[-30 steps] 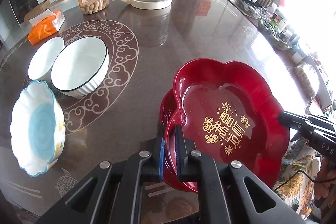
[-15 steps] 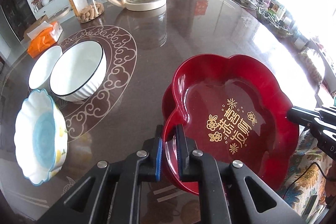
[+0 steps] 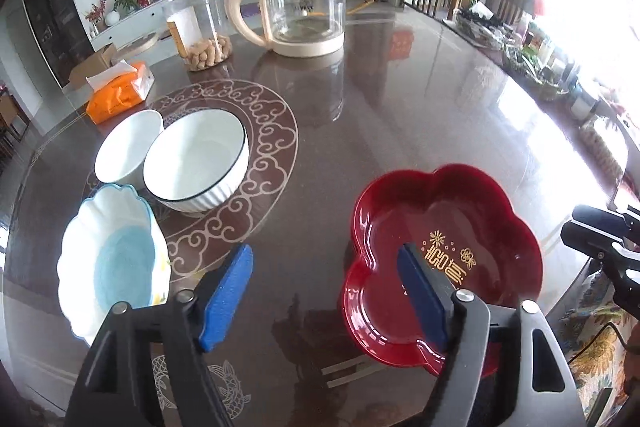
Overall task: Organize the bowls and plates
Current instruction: 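Withdraw both open grippers and move toward the blue scalloped bowl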
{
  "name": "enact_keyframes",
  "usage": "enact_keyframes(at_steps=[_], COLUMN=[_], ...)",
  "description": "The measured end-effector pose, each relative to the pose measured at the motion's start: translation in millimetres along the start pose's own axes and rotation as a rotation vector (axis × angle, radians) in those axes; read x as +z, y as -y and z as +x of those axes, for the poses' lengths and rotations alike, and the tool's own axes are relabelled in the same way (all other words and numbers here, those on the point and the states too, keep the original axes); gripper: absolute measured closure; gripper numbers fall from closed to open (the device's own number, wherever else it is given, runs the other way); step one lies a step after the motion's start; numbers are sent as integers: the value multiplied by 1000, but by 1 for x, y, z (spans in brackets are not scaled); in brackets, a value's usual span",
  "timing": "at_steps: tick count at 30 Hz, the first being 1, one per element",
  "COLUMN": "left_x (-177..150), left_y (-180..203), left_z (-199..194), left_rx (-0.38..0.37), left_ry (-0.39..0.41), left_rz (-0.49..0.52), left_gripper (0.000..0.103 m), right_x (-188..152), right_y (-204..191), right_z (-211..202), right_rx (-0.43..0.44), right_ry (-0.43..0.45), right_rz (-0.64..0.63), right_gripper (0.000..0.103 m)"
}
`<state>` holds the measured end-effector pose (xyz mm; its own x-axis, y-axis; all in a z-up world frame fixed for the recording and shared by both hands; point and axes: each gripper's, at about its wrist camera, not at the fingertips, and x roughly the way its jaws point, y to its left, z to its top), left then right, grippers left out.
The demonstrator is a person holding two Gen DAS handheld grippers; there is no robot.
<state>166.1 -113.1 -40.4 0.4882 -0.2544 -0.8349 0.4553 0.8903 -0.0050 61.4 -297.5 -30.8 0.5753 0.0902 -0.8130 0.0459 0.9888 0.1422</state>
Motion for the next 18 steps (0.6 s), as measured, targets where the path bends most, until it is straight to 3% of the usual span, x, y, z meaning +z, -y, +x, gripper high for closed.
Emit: enact_keyframes(at_steps=[5,10,13,18], left_x=[-12,-60,-94,-137], left_y=[-14,-30,-40,-48], left_z=[-22,-30,-23,-14], left_rx=[-37,-89,-131,-86], left_ry=[46,60,38,2], left_rz=[-38,-139,-197,-221], left_gripper=[26,22,23,23], right_x=[-1,-17,-32,-54], right_y=[0,-5,-14,-27], right_z=[-7,-13,-14,-10], right_rx=[-4,9,13,23], right_ry=[39,108,144,143], right_rz=[16,53,61,82], right_gripper=[66,39,39,39])
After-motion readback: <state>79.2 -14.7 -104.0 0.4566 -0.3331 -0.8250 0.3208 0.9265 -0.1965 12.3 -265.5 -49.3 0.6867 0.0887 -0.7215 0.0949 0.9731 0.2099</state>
